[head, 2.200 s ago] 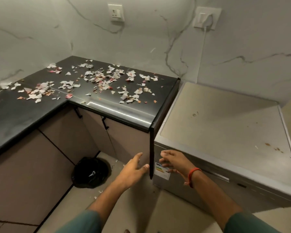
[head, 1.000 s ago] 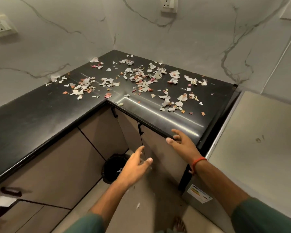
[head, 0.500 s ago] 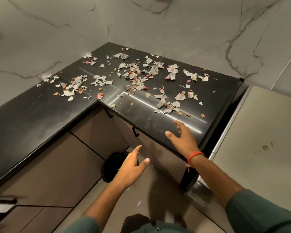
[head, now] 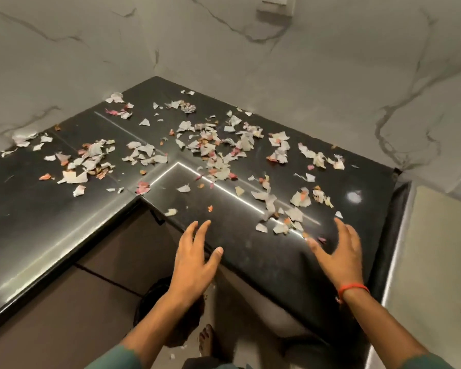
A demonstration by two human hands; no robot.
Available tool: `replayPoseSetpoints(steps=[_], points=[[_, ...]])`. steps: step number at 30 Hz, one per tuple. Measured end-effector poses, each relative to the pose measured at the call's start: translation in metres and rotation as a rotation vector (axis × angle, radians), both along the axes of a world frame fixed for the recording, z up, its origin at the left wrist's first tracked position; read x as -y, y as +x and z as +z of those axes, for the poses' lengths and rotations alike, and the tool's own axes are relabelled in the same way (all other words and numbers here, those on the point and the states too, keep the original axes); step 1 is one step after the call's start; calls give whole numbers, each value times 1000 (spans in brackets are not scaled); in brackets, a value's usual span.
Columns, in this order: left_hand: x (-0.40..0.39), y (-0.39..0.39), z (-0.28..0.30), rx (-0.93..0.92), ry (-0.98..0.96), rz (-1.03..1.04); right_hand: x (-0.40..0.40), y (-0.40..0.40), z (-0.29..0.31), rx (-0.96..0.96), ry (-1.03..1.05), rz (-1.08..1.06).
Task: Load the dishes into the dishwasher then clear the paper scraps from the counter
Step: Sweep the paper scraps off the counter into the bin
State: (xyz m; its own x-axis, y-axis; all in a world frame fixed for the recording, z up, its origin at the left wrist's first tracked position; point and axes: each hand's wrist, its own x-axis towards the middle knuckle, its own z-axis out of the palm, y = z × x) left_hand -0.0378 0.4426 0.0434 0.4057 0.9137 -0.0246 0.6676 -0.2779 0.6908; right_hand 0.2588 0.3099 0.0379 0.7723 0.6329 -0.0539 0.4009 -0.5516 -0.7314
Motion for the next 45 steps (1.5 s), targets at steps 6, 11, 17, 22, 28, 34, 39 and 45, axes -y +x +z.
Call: replayPoseSetpoints(steps=[6, 11, 17, 22, 28, 34, 39, 45], points=[[-107, -33, -15, -155, 113, 183, -31, 6, -21, 132, -162, -134], [-148, -25, -34, -347, 52, 100, -73, -13, -27, 273, -385, -53], [-124, 31, -45, -446, 178, -32, -102, -13, -36, 488, -458, 92], [-116, 87, -45, -448, 222, -231, -107, -8, -35, 503, -480, 101], [-116, 135, -41, -377, 239, -480, -108, -10, -33, 502, -504, 103], [-104, 110, -30, -117, 147, -550, -108, -9, -32, 482, -526, 104], [-73, 99, -40, -320, 247, -568, -108, -7, -33, 462, -526, 103], [-104, 144, -46, -339, 244, -390, -109, -8, -32, 449, -506, 98]])
